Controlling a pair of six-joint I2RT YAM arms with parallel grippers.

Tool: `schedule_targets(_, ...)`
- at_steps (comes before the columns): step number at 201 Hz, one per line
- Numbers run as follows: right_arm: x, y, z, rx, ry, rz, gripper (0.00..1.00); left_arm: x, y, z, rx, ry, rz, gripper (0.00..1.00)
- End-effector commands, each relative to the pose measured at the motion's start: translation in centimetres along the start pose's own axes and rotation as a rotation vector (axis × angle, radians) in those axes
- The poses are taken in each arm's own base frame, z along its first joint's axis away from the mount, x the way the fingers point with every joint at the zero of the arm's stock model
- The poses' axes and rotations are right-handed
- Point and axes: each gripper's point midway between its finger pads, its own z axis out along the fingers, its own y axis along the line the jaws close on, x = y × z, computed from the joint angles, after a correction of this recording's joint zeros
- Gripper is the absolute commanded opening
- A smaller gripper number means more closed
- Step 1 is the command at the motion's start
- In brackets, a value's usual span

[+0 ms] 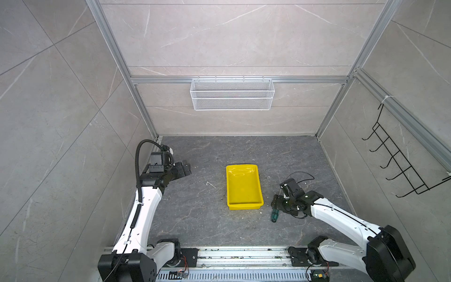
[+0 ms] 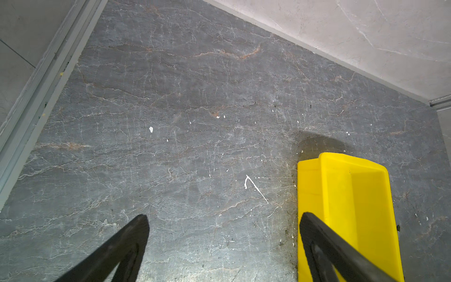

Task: Put the screwdriver in the bin
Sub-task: Pick up the screwdriver from the bottom-center of the table.

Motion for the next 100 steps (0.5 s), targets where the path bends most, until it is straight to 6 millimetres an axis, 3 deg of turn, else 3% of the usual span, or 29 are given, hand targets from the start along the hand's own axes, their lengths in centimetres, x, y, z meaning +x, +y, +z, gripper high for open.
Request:
schedule_targets(1, -0.4, -0.2, 1.0, 0.017, -0.03, 0.009, 0.74, -0.1, 0.0, -0.8, -0.008, -0.022, 0.028, 1.0)
schedule_targets(100, 0.0, -0.9, 2.7, 0.06, -0.005, -0.037, 0.51, 0.0, 0.4, -0.9, -0.033, -0.027, 0.035, 1.0)
